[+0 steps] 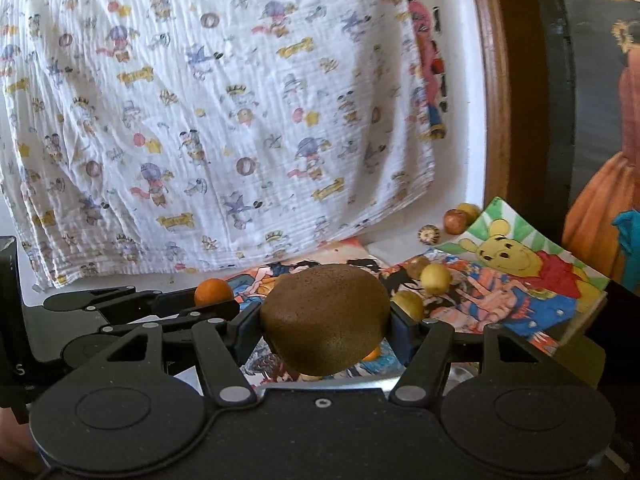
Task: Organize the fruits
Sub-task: 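Carry the orange in left tool while right tool carries the kiwi over the tray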
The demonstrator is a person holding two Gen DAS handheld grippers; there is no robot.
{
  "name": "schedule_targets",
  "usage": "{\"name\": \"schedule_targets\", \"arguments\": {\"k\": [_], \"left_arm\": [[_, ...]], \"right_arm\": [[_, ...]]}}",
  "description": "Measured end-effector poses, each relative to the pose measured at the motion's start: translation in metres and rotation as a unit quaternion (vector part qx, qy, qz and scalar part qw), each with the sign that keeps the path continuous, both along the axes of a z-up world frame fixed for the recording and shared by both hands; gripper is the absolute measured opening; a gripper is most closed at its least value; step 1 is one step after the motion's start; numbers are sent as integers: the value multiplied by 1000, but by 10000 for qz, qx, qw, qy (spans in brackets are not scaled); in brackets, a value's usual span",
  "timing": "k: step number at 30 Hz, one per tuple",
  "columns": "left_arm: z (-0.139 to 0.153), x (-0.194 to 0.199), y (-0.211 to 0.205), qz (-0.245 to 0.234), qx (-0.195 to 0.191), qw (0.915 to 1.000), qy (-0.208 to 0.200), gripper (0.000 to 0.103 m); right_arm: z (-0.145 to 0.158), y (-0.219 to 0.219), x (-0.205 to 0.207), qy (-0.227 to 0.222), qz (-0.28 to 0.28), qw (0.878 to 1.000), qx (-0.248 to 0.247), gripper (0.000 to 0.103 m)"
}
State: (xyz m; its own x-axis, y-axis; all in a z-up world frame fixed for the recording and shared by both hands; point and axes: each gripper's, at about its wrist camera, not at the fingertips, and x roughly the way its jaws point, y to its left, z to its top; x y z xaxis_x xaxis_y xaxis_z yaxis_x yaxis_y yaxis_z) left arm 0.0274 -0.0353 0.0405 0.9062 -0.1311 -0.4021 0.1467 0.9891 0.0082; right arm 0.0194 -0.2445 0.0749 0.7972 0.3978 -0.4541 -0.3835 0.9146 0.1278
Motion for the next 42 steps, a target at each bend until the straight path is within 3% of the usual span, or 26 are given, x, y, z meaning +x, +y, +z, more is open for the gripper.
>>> {"name": "schedule_targets", "arguments": {"k": [8, 17, 29, 42], "left_arm": [[-8, -27, -17, -219, 3, 9997, 85, 33], [-37, -36, -24, -315, -11, 9985, 450, 33], [-115, -15, -15, -258, -207, 9877, 1528, 33], [-139, -9, -26, -319, 6, 9803, 1949, 33]], "right_arm": [[-11, -21, -32, 62, -133, 9999, 22, 66], [-36, -32, -34, 309, -200, 9993, -7, 66], [-120, -28, -3, 1196, -159, 9922, -313, 66], [-173, -23, 17, 1611, -154, 9839, -758, 66]]}}
